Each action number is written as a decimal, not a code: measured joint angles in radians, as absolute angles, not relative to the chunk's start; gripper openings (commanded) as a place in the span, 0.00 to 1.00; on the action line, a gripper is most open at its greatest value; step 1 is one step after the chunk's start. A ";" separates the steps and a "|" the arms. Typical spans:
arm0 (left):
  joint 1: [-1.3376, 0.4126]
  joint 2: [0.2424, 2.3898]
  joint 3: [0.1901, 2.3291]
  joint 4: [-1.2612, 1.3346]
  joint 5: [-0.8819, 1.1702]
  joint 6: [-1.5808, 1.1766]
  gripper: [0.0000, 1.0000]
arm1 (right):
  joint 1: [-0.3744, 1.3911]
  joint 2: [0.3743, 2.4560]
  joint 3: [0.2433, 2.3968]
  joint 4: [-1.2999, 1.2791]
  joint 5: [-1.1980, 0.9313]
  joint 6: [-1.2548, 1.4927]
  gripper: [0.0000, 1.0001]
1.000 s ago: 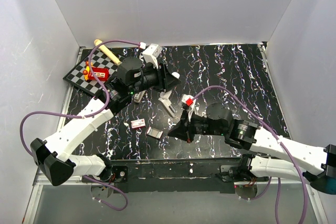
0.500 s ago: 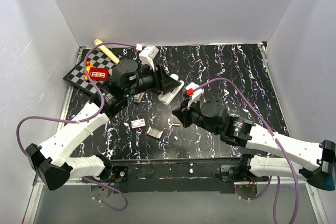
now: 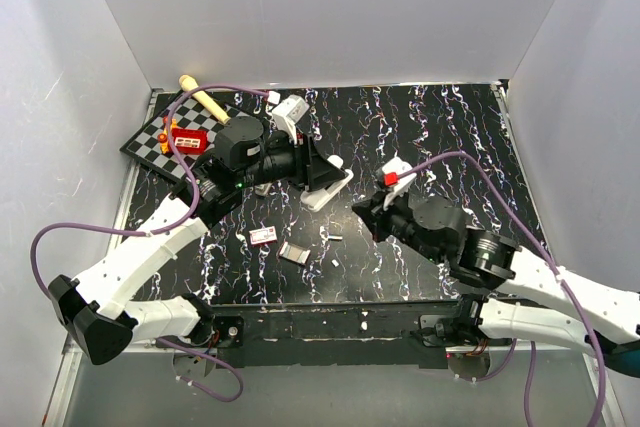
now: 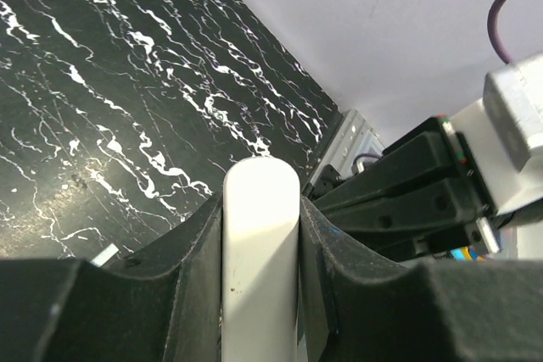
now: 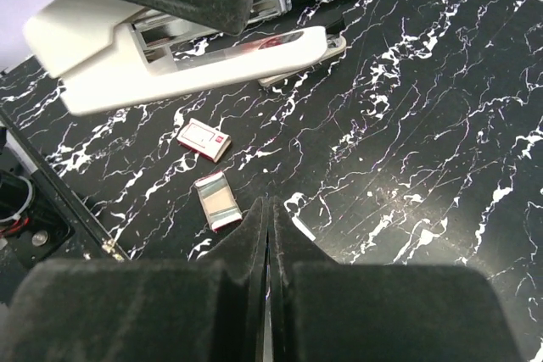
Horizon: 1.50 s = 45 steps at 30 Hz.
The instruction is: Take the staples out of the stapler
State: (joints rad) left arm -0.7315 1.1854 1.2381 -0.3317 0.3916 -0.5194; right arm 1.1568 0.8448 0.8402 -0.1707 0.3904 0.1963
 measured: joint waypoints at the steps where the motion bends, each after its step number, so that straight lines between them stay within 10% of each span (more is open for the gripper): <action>1: -0.731 1.185 1.238 -0.331 0.408 -0.512 0.00 | 1.157 0.823 0.842 -0.187 0.385 0.191 0.01; 29: -0.731 1.174 1.178 -0.052 0.868 -0.513 0.00 | 1.156 0.692 0.928 -0.223 0.131 0.180 0.01; 45: -0.734 1.218 1.168 0.041 1.046 -0.456 0.17 | 1.130 0.780 1.077 -0.326 0.026 0.096 0.01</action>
